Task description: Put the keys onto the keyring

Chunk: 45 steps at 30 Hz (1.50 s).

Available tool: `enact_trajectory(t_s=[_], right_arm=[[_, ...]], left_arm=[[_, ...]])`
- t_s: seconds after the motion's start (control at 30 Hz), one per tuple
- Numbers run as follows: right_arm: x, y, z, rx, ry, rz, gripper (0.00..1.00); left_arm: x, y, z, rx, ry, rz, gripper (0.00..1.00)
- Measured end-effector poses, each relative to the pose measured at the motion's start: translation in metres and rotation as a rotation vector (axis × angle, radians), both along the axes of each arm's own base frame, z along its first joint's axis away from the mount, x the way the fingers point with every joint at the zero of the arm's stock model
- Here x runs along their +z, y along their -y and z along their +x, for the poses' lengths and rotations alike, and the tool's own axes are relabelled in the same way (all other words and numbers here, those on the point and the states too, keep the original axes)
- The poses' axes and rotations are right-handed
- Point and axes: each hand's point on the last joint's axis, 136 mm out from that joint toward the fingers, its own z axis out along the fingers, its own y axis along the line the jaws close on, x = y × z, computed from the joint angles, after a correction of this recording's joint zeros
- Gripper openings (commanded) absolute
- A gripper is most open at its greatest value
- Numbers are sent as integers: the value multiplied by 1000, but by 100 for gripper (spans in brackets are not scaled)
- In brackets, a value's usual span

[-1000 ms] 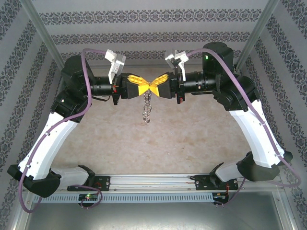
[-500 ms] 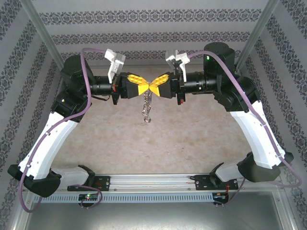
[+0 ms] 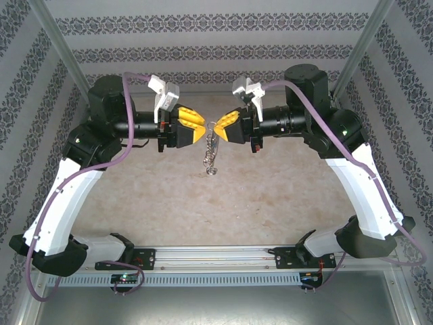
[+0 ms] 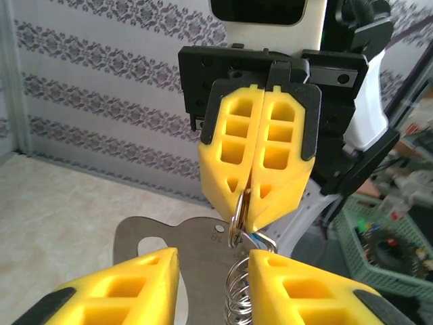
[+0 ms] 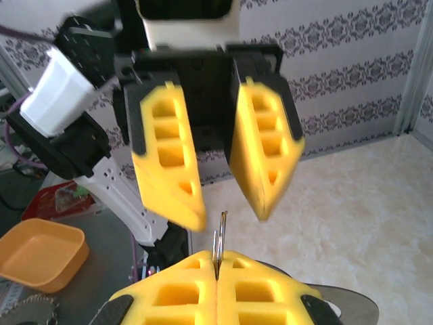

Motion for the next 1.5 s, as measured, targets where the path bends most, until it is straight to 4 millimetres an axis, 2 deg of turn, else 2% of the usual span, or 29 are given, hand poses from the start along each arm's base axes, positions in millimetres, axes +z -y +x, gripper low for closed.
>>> enact_trajectory(t_s=[0.17, 0.37, 0.6, 0.83, 1.0, 1.23, 1.4, 1.5], right_arm=[[-19, 4, 5, -22, 20, -114, 0], [-45, 11, 5, -29, 31, -236, 0], [-53, 11, -5, -2, 72, -305, 0], [-56, 12, -5, -3, 81, -324, 0], [-58, 12, -4, -4, 84, -329, 0], [-60, 12, -1, -9, 93, -340, 0], [-60, 13, -1, -10, 92, -342, 0], [-62, 13, -1, -14, 92, -342, 22]], left_arm=[[0, -1, 1, 35, 77, 118, 40], [-25, 8, 0, 21, 89, 249, 42], [-50, 26, 4, -10, 106, 354, 43], [-57, 29, 4, -21, 105, 378, 27], [-57, 30, 2, -29, 109, 379, 22], [-59, 30, -2, -44, 104, 384, 0], [-59, 30, -3, -52, 101, 380, 0], [-60, 30, -3, -50, 99, 384, 0]])
